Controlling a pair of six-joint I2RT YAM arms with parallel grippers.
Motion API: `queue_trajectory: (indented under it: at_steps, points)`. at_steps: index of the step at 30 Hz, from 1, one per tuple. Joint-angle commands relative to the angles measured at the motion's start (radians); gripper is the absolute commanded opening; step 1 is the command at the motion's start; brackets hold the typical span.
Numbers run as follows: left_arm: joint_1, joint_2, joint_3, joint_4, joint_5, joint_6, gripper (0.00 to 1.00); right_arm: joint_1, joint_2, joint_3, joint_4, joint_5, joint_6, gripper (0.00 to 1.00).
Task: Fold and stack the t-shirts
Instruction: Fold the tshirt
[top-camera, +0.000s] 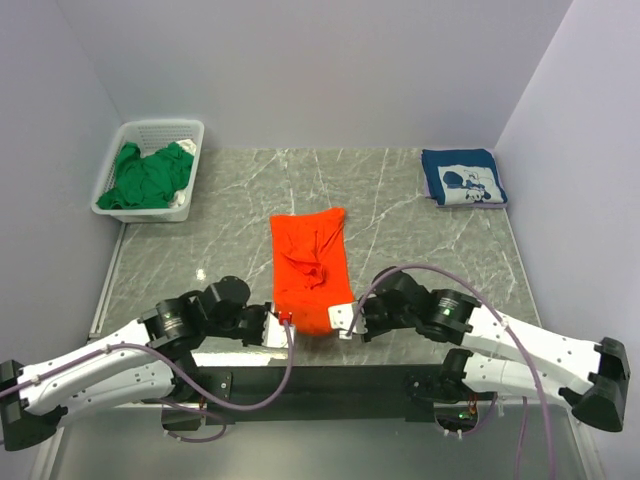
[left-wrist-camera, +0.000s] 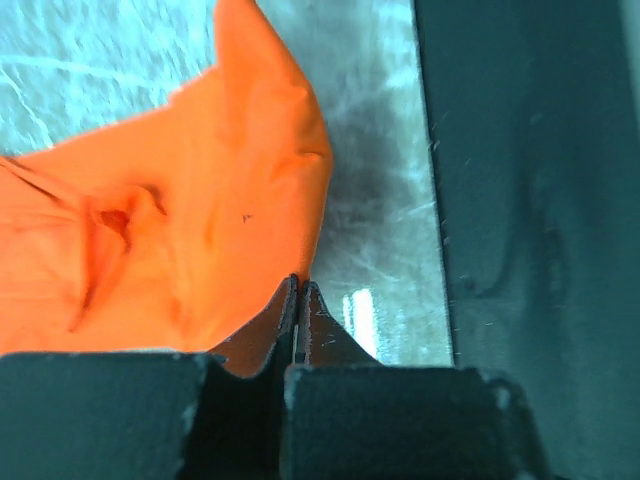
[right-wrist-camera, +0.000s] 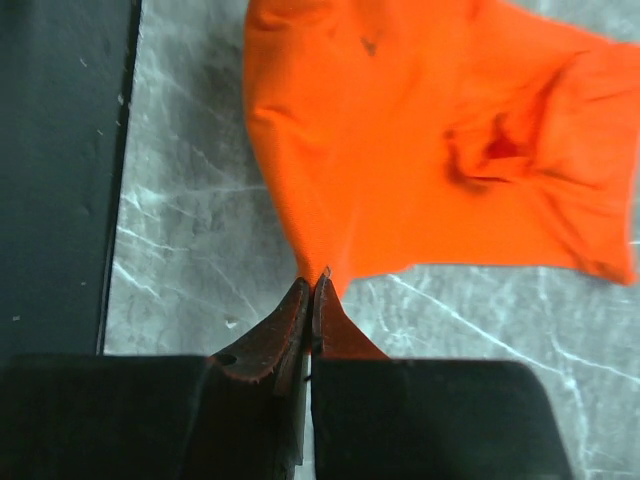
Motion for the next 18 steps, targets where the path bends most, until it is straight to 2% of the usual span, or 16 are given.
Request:
queue_trajectory:
  at_steps: [1,5,9,12,15,18]
  points:
    - [-0.003,-0.028,0.09,-0.111,0.099,-0.098,0.01,0.02,-0.07,0.086,-0.12,-0.033,0.019,0.0]
    - [-0.002,-0.042,0.141,-0.161,0.156,-0.141,0.01,0.046,-0.121,0.102,-0.184,-0.045,0.024,0.0]
    - [0.018,-0.046,0.168,-0.161,0.127,-0.178,0.01,0.048,-0.12,0.124,-0.169,-0.01,0.012,0.0]
    - [0.125,-0.037,0.184,-0.145,0.156,-0.174,0.0,0.013,-0.074,0.149,-0.146,0.016,-0.036,0.0]
    - [0.369,0.018,0.213,-0.143,0.277,-0.115,0.0,-0.098,-0.011,0.189,-0.137,-0.064,-0.099,0.0]
    - [0.532,0.122,0.246,-0.132,0.371,-0.029,0.01,-0.197,0.078,0.233,-0.111,-0.11,-0.172,0.0]
